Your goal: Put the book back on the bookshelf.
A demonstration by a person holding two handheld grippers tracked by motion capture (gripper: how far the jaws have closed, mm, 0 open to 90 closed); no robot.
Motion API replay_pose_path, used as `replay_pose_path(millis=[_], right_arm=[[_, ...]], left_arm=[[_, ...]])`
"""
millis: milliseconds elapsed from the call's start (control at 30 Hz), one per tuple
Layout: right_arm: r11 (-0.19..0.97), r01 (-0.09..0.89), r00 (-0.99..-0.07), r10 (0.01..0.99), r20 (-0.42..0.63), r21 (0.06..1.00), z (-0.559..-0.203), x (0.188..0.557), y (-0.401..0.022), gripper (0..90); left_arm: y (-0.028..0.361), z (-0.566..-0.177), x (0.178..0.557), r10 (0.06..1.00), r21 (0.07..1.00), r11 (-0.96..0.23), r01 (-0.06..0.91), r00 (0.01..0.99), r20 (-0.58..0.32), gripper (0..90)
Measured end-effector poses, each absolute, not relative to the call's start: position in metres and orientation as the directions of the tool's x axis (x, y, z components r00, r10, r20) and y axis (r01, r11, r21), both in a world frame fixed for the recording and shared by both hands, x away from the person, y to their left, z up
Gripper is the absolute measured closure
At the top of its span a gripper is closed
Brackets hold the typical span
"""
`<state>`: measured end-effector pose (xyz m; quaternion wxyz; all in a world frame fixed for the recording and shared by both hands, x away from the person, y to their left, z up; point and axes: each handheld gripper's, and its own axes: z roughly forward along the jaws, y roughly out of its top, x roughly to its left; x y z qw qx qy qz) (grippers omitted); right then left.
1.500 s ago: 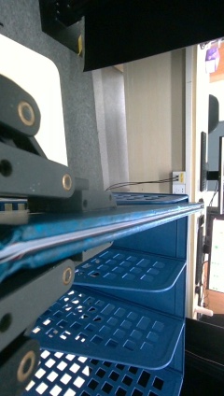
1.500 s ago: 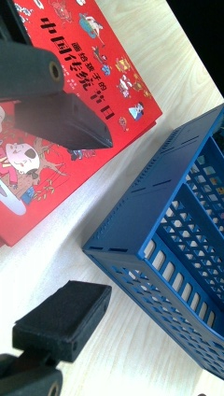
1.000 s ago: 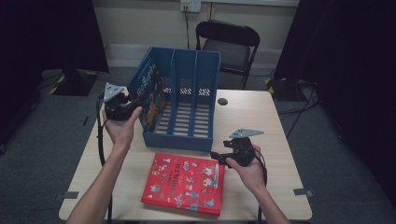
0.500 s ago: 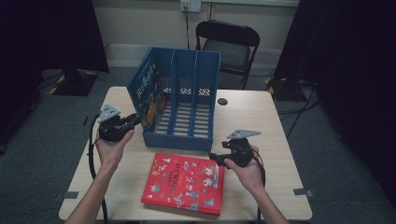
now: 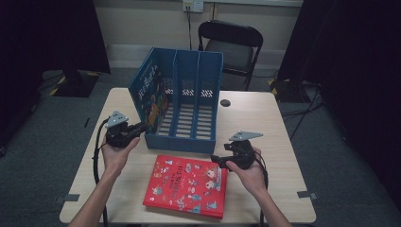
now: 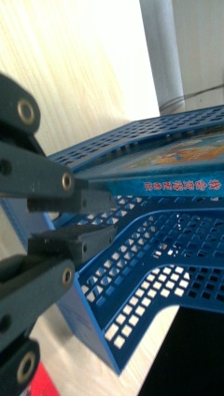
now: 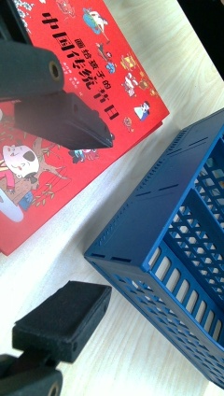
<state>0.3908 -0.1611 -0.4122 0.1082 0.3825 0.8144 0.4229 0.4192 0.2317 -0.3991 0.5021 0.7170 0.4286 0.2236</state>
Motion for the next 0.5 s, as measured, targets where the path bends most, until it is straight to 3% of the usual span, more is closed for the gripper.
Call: replay_pose_path(millis=[233, 500], right_arm=[[0.345, 0.533, -0.680, 0.718, 0.148, 0.773, -0.412, 0.391, -0.163, 23.9], [0.341, 0.539, -0.674, 0.722, 0.152, 0.770, -0.413, 0.392, -0.165, 23.9]], left_arm=[[0.225, -0.395, 0.418, 0.833, 0.916, -0.130, 0.380, 0.543, -0.106, 81.4], [0.244, -0.394, 0.414, 0.865, 0.919, -0.082, 0.385, 0.486, -0.127, 77.6]])
